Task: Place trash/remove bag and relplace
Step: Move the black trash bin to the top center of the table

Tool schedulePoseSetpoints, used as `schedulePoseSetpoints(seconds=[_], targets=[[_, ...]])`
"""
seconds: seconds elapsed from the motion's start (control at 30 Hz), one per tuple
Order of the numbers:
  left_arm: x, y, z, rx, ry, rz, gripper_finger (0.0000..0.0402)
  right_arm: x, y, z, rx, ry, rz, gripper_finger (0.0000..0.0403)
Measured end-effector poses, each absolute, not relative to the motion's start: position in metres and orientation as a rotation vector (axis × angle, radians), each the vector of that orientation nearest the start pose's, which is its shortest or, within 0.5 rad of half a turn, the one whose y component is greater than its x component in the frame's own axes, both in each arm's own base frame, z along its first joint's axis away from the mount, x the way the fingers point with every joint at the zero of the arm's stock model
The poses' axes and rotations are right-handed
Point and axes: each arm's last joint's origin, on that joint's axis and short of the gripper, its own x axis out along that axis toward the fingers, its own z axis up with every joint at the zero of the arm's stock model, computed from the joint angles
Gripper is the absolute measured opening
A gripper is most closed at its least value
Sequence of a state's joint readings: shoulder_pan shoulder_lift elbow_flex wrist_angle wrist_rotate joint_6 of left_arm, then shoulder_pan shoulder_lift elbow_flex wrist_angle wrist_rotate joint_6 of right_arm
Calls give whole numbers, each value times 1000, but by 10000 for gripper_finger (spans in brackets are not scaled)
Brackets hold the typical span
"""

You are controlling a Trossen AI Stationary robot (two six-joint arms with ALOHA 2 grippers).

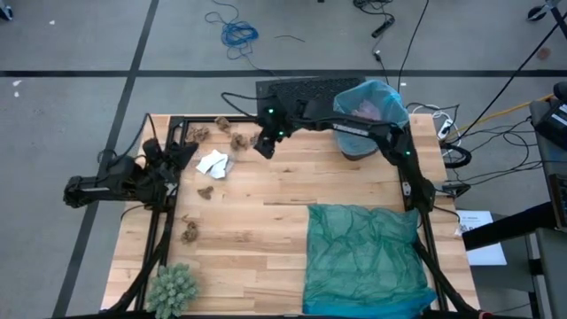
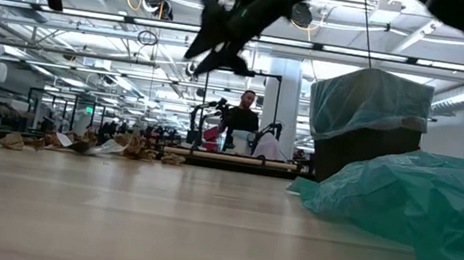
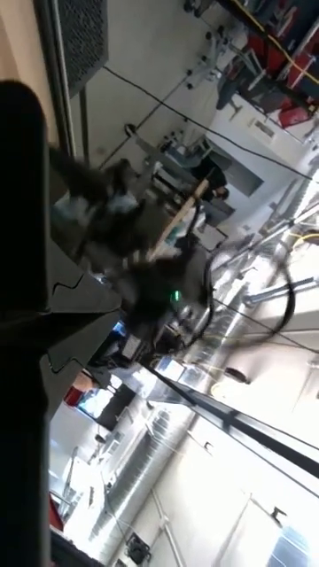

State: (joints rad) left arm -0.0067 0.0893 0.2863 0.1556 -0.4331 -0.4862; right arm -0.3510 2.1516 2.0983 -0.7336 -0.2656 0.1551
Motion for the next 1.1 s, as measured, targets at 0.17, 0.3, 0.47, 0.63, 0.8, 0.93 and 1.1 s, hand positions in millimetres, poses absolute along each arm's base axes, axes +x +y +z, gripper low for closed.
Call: schedulePoseSetpoints(seconds=[0.17, 0.3, 0.47, 0.63, 0.8, 0.93, 1.1], targets=[[84, 13, 309, -494, -219, 449, 2, 405, -137, 376, 293, 691, -116, 214], [103, 14, 336, -504, 40, 541, 1, 353, -124, 436, 236, 584, -209, 187], [124, 23, 345, -593, 373, 765, 1, 290, -108, 493, 192, 413, -339, 146], [148, 43, 332, -686, 679, 851, 0, 244, -93, 525, 185, 289, -412, 131], [178, 75, 311, -682, 814, 844, 9, 226, -91, 526, 176, 322, -546, 131], [195, 100, 298, -695, 842, 814, 33, 228, -106, 499, 175, 569, -768, 107], [198, 115, 296, -721, 817, 783, 38, 227, -144, 452, 179, 993, -1070, 26]])
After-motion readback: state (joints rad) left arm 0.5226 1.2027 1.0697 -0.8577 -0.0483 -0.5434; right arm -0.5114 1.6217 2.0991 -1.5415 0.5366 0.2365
